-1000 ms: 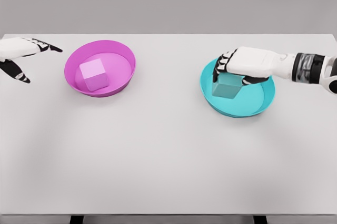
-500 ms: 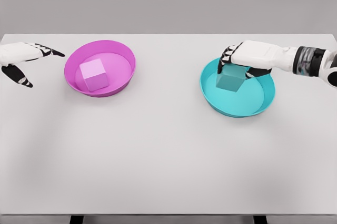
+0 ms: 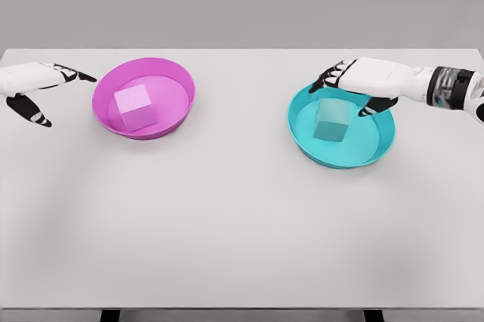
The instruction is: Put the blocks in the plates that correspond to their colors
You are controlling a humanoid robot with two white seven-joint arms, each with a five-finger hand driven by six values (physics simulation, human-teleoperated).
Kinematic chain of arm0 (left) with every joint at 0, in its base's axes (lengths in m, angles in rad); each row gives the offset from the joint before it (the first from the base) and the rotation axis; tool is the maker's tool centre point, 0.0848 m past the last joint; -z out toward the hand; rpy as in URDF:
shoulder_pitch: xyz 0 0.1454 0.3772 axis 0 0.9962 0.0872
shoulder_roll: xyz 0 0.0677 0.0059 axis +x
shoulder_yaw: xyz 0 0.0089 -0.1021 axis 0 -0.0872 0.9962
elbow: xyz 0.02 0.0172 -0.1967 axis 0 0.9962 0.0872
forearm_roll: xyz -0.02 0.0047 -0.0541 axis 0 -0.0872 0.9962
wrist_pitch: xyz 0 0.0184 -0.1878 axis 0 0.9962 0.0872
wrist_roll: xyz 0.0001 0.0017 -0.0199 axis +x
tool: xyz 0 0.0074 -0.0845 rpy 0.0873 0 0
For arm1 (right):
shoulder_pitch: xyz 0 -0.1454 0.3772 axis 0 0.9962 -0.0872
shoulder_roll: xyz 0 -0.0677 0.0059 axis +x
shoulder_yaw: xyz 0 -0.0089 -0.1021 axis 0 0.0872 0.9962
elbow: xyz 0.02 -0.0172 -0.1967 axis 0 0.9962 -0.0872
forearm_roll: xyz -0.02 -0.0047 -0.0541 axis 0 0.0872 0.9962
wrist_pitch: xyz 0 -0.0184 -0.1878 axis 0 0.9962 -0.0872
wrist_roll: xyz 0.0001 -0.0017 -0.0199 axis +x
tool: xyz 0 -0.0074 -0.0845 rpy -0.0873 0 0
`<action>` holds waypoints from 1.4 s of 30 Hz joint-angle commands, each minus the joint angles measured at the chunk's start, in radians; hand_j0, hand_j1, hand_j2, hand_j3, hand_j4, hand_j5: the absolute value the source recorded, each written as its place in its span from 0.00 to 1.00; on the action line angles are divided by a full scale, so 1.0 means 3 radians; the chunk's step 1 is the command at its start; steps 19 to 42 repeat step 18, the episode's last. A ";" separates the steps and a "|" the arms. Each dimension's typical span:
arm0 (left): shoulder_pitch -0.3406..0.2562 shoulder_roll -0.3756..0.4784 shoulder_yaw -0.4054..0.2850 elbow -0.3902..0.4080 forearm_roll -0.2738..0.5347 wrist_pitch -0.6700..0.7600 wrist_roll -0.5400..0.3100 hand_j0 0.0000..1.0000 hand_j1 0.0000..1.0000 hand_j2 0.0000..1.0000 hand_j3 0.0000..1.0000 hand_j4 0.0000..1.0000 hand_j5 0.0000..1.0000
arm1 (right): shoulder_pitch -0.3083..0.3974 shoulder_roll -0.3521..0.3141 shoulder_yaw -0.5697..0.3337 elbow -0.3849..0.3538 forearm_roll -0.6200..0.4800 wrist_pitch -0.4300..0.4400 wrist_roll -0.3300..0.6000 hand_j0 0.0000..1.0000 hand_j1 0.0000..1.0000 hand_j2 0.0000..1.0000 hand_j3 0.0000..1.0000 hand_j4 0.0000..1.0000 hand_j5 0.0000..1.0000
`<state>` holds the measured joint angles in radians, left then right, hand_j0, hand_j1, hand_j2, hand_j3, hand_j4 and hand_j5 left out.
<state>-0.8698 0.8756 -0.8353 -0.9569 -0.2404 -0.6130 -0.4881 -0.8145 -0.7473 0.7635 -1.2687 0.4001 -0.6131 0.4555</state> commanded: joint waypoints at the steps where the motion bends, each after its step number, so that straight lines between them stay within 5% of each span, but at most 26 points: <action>1: 0.0000 0.0006 0.0018 0.0014 0.0024 0.0007 0.0001 1.00 1.00 1.00 1.00 1.00 1.00 | 0.0000 -0.0004 -0.0004 0.0000 -0.0019 0.0007 -0.0005 1.00 1.00 1.00 1.00 1.00 1.00; 10: 0.0015 0.0021 0.0059 0.0030 0.0075 0.0007 0.0006 1.00 1.00 1.00 1.00 1.00 1.00 | 0.0092 -0.0393 -0.0310 -0.0086 -0.0142 0.0007 -0.0030 1.00 1.00 1.00 1.00 1.00 1.00; 17: 0.0015 0.0021 0.0059 0.0009 0.0080 0.0007 0.0006 1.00 1.00 1.00 1.00 1.00 1.00 | 0.0245 -0.0469 -0.0321 -0.0086 -0.0142 0.0007 -0.0025 1.00 1.00 1.00 1.00 1.00 1.00; 42: 0.0015 0.0021 0.0059 -0.0001 0.0080 0.0007 0.0006 1.00 1.00 1.00 1.00 1.00 1.00 | 0.0245 -0.0475 -0.0321 -0.0086 -0.0147 0.0007 -0.0025 1.00 1.00 1.00 1.00 1.00 1.00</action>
